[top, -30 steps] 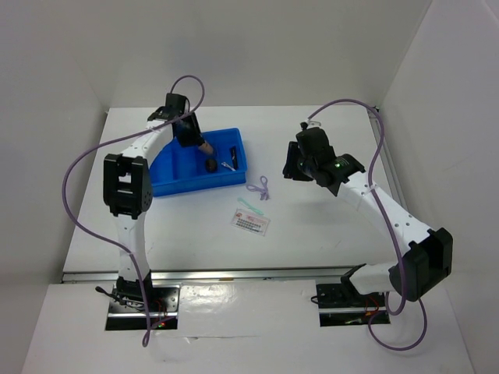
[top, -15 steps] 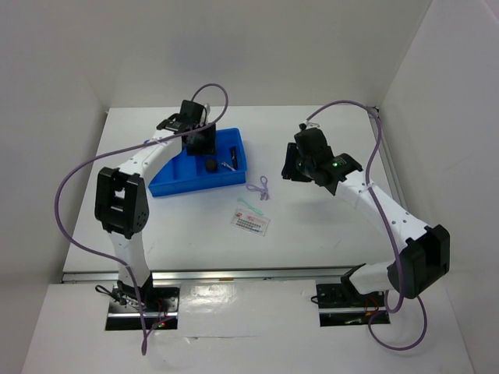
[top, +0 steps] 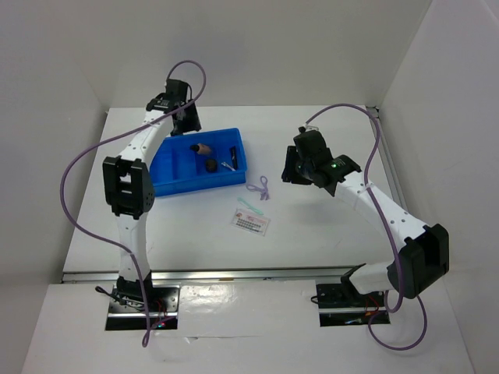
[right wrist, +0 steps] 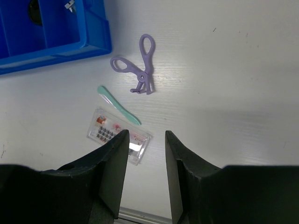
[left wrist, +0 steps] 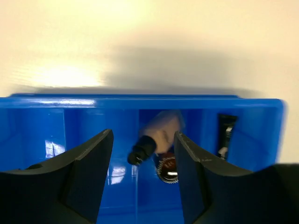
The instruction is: Organize the makeup
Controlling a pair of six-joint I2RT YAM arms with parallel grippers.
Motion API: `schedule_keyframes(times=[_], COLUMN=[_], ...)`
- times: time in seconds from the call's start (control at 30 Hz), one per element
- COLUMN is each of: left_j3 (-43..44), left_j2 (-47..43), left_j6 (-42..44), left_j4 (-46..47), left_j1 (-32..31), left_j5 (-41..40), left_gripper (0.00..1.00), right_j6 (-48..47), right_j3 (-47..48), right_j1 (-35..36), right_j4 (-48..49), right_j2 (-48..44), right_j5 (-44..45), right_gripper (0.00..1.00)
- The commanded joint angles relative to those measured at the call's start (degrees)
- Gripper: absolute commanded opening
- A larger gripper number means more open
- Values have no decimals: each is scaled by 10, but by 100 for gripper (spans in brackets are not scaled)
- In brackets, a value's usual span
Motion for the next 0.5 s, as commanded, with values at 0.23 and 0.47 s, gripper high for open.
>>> schedule_keyframes(times=[0.23,0.47], left_j3=[-16,-159], left_j2=[49,-43], left_j6=[-15,9], left_j4=[4,82], left_j1=[23,13], left_j5=[99,168], left_gripper=[52,42], right_j6=[5,5], right_j3=[3,3], right_j1=[-8,-8], right_j4=[-6,-6], right_j2=[-4,2], right_j5=[0,-5], right_gripper=[44,44])
